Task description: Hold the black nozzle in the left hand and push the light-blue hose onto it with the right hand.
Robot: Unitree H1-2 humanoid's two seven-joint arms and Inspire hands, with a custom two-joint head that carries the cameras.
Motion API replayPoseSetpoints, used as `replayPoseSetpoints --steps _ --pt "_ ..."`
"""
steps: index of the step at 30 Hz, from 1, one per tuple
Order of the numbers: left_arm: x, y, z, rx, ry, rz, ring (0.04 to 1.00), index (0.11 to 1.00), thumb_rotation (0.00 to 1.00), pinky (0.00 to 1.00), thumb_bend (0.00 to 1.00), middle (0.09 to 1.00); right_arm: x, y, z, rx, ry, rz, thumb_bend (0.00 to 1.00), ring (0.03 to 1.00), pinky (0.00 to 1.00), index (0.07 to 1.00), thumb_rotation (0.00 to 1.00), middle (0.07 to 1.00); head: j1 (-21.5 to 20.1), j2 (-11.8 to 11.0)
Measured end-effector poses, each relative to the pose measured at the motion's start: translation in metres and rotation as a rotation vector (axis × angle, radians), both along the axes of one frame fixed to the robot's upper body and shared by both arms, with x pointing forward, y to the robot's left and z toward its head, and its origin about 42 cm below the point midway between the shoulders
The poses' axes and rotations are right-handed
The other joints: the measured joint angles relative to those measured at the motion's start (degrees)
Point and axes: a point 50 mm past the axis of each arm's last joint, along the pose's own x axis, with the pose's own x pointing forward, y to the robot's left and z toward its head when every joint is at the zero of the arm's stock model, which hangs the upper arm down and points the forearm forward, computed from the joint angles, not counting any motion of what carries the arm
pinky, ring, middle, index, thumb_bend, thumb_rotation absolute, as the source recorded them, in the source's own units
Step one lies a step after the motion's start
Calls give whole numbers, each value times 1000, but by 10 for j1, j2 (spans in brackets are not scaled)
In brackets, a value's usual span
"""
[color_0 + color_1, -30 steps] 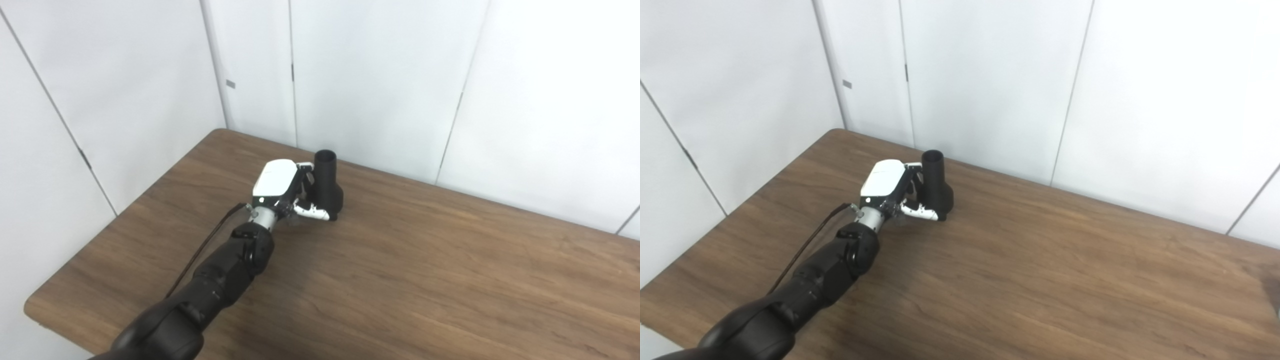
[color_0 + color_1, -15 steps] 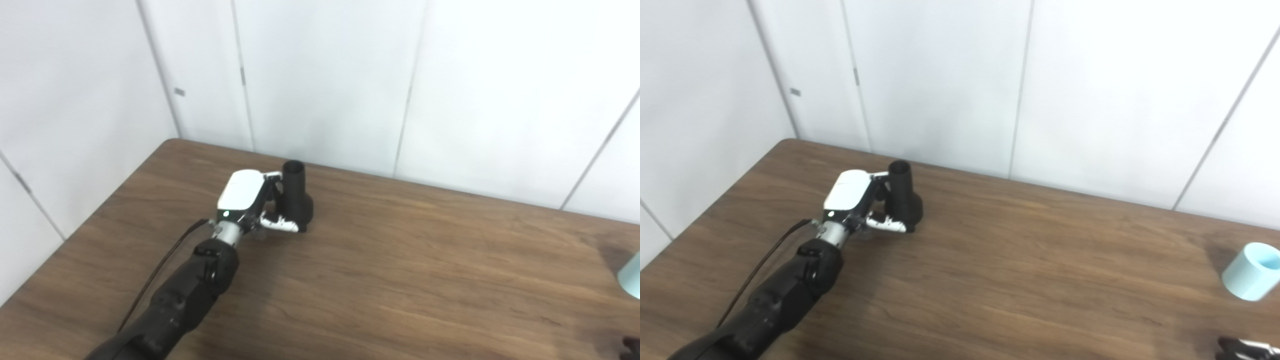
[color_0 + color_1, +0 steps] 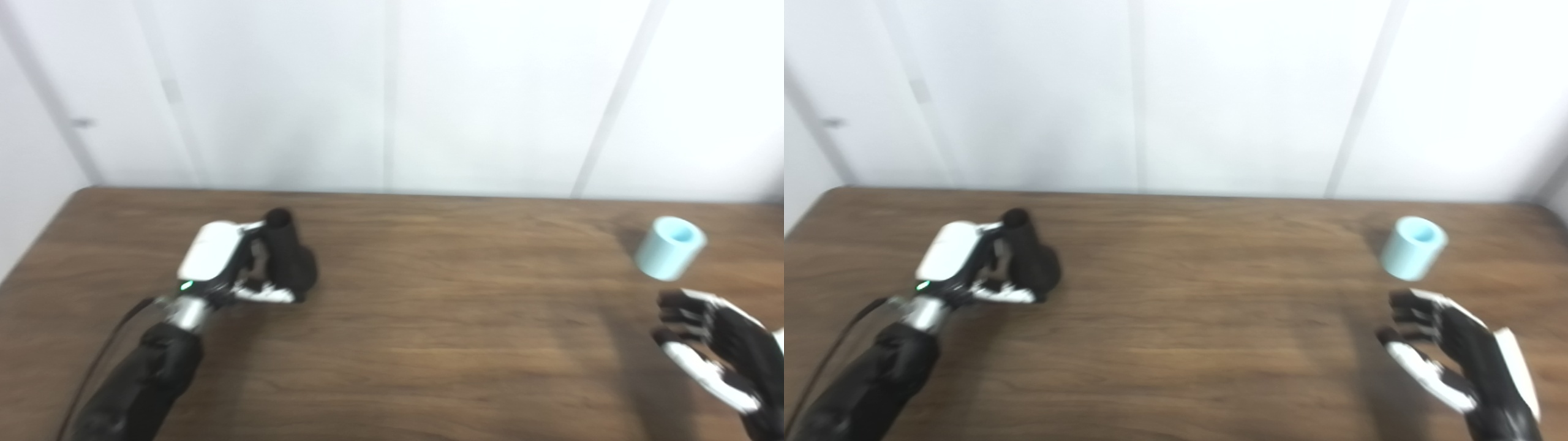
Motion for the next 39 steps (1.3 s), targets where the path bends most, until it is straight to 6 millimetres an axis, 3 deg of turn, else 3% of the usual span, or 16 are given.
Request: replayPoseSetpoints --steps 3,5,7,11,12,14,16,20,22,24,26,31,35,39 --pt "-5 0 0 3 9 -20 164 481 0 107 525 472 3 -1 7 -41 -23 -30 415 656 561 657 49 683 -2 0" --pt "-9 -2 0 18 17 -49 139 481 22 85 522 320 5 -5 14 -74 -47 -85 446 644 551 647 17 670 -3 -1" --pt "-13 -6 0 34 18 -83 154 481 34 95 520 278 5 -8 23 -96 -75 -145 478 639 545 639 4 663 -4 -2" --pt "-19 -13 -1 43 19 -123 177 481 39 117 518 282 8 -11 32 -109 -105 -215 577 635 534 616 76 652 -10 -4" --pt "-20 -14 -1 42 21 -131 190 481 19 129 521 375 9 -13 32 -111 -98 -227 604 626 517 616 118 644 -12 -4" --pt "-23 -18 0 41 27 -152 213 498 3 148 518 404 10 -16 34 -127 -80 -257 657 562 422 620 191 600 -15 -5" --pt "-27 -22 0 39 36 -176 220 501 0 157 517 406 11 -23 37 -147 -71 -277 691 565 419 625 230 603 -18 -7" --pt "-32 -35 -1 41 45 -227 231 512 0 169 515 395 17 -33 44 -155 -60 -302 774 666 533 685 249 700 -22 -7" --pt "-35 -42 -1 46 43 -256 207 497 0 147 519 432 20 -38 45 -151 -51 -307 814 771 651 762 290 794 -25 -7" --pt "-37 -50 -2 57 42 -289 217 509 0 152 515 400 24 -43 44 -143 -32 -308 849 829 724 813 314 848 -28 -8" --pt "-39 -58 -2 70 40 -315 269 520 0 202 517 416 28 -47 42 -134 -18 -305 887 835 715 850 342 859 -35 -9" --pt "-41 -76 -3 69 40 -364 223 485 0 176 524 465 46 -54 44 -90 -21 -301 884 841 719 882 356 876 -49 -11" --pt "-42 -93 -3 71 42 -416 252 515 0 183 516 404 60 -57 40 -63 -7 -299 904 864 762 894 359 896 -51 -11" --pt "-42 -107 -4 74 22 -467 179 482 0 132 525 468 67 -63 25 -9 44 -293 891 911 823 914 349 934 -52 -11"
